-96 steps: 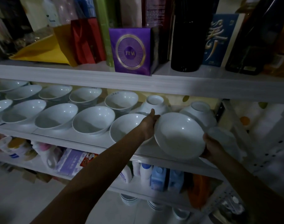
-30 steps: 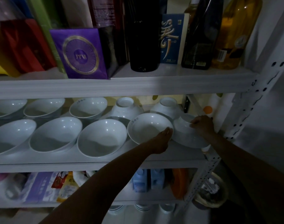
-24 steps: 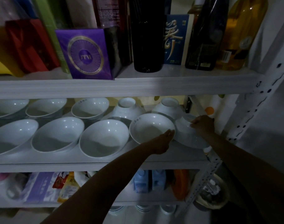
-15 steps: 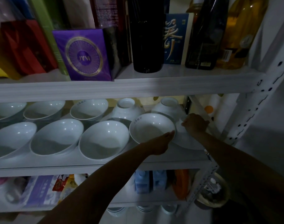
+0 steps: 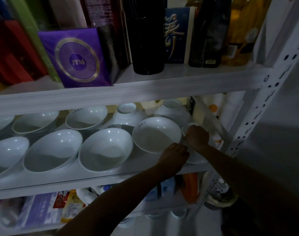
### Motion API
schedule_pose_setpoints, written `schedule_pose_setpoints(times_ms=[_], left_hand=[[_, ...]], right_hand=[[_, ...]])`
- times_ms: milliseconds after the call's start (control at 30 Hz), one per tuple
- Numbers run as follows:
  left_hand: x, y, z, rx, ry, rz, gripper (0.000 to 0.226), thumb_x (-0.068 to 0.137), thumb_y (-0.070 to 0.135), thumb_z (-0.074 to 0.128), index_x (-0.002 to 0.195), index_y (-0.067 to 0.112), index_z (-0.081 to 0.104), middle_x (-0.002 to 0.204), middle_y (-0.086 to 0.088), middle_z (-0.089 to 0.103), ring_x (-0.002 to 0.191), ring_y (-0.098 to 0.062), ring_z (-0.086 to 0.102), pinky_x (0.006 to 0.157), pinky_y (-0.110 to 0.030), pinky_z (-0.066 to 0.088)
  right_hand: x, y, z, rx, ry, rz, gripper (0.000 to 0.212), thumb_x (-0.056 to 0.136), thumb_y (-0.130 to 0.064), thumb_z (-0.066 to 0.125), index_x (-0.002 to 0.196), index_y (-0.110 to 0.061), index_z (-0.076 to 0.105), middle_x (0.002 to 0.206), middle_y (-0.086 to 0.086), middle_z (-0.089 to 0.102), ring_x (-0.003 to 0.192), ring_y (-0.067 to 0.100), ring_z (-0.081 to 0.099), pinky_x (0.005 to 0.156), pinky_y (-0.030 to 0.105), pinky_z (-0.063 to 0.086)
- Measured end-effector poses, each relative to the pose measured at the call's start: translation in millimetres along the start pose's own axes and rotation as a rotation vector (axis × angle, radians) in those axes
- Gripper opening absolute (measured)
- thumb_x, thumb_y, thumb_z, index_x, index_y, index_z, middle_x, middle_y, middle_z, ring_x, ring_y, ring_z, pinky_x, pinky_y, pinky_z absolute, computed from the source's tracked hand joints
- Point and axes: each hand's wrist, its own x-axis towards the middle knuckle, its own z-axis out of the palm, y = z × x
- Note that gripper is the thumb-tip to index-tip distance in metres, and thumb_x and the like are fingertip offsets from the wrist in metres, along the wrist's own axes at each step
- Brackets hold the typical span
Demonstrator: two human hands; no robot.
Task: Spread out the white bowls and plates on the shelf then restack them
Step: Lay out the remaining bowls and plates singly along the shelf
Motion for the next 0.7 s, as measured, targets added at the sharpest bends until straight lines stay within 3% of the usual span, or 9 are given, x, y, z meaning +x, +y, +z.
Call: schedule_pose_setpoints(times_ms=[67, 133, 200, 233, 300, 400, 533, 600, 700], left_hand=[[-6.0, 3.7, 3.5, -0.013, -0.012, 0.018, 0.031, 0.070, 0.015, 0.041, 0.075, 0.018, 0.072, 0.077, -0.001, 0.067, 0.067, -0.017, 0.062, 0.068, -0.028, 0.037], [-12.9, 6.7, 9.2, -0.074, -0.014, -0.013, 0.038, 0.074, 0.017, 0.038, 0.090, 0.016, 0.073, 0.088, -0.002, 0.070, 0.072, -0.017, 0.066, 0.064, -0.026, 0.048], [-17.2, 7.1, 12.0, -0.136, 0.006, -0.048, 0.042, 0.079, 0.019, 0.040, 0.106, 0.009, 0.070, 0.104, -0.007, 0.071, 0.087, -0.021, 0.069, 0.072, -0.028, 0.055], [-18.8, 6.9, 12.6, -0.146, 0.022, -0.061, 0.042, 0.080, 0.018, 0.043, 0.111, 0.007, 0.068, 0.110, -0.009, 0.070, 0.095, -0.023, 0.069, 0.078, -0.030, 0.056], [-22.6, 7.2, 12.3, -0.146, 0.040, -0.069, 0.042, 0.081, 0.016, 0.048, 0.118, 0.002, 0.065, 0.118, -0.014, 0.067, 0.107, -0.026, 0.067, 0.090, -0.035, 0.054], [-25.2, 8.5, 12.8, -0.188, 0.018, -0.074, 0.049, 0.080, 0.013, 0.044, 0.125, -0.002, 0.055, 0.123, -0.019, 0.064, 0.111, -0.031, 0.065, 0.089, -0.040, 0.056], [-30.9, 10.1, 8.9, -0.318, -0.023, -0.118, 0.089, 0.054, 0.013, 0.085, 0.132, -0.004, 0.044, 0.130, -0.022, 0.058, 0.116, -0.034, 0.061, 0.087, -0.041, 0.056], [-32.6, 12.6, 5.2, -0.351, 0.018, -0.132, 0.092, 0.053, 0.011, 0.088, 0.134, -0.006, 0.046, 0.136, -0.025, 0.052, 0.120, -0.037, 0.057, 0.089, -0.046, 0.054], [-37.1, 12.6, 9.1, -0.310, 0.070, -0.109, 0.084, 0.063, 0.015, 0.081, 0.136, -0.003, 0.044, 0.139, -0.023, 0.050, 0.125, -0.036, 0.053, 0.097, -0.046, 0.050]], right_hand=[[-1.6, 6.3, 3.1, -0.008, -0.037, -0.050, 0.028, 0.094, -0.022, 0.049, 0.079, -0.005, 0.066, 0.076, 0.005, 0.058, 0.088, 0.026, 0.064, 0.067, 0.028, 0.040], [-4.3, 8.2, 0.6, 0.034, -0.044, -0.104, 0.039, 0.093, -0.021, 0.050, 0.055, -0.014, 0.047, 0.057, -0.004, 0.039, 0.060, 0.017, 0.051, 0.063, 0.026, 0.033], [-9.9, 15.5, -4.4, 0.102, 0.014, -0.249, 0.042, 0.090, -0.021, 0.048, 0.049, -0.016, 0.047, 0.049, -0.001, 0.044, 0.049, 0.013, 0.047, 0.059, 0.030, 0.041], [-17.4, 22.8, -4.9, 0.098, 0.069, -0.318, 0.037, 0.087, -0.024, 0.046, 0.056, -0.011, 0.059, 0.054, 0.005, 0.057, 0.053, 0.019, 0.058, 0.059, 0.034, 0.050], [-31.5, 44.7, 1.2, -0.010, 0.009, -0.363, 0.040, 0.081, -0.032, 0.046, 0.091, -0.004, 0.072, 0.089, 0.015, 0.072, 0.084, 0.033, 0.070, 0.074, 0.048, 0.057], [-50.2, 63.2, 2.4, -0.027, -0.199, -0.360, 0.077, 0.071, -0.046, 0.055, 0.132, 0.000, 0.051, 0.133, 0.022, 0.055, 0.124, 0.040, 0.051, 0.101, 0.055, 0.042], [-57.1, 68.3, 9.9, -0.088, -0.352, -0.396, 0.108, 0.053, -0.051, 0.079, 0.139, -0.009, 0.029, 0.133, 0.022, 0.053, 0.121, 0.040, 0.054, 0.097, 0.057, 0.046], [-64.1, 67.7, 11.2, -0.131, -0.358, -0.418, 0.112, 0.053, -0.064, 0.071, 0.142, -0.013, 0.024, 0.136, 0.017, 0.051, 0.122, 0.037, 0.053, 0.096, 0.056, 0.046], [-81.1, 64.5, 13.7, -0.189, -0.248, -0.460, 0.108, 0.057, -0.058, 0.073, 0.143, -0.016, 0.023, 0.135, 0.014, 0.053, 0.122, 0.035, 0.051, 0.097, 0.057, 0.045]])
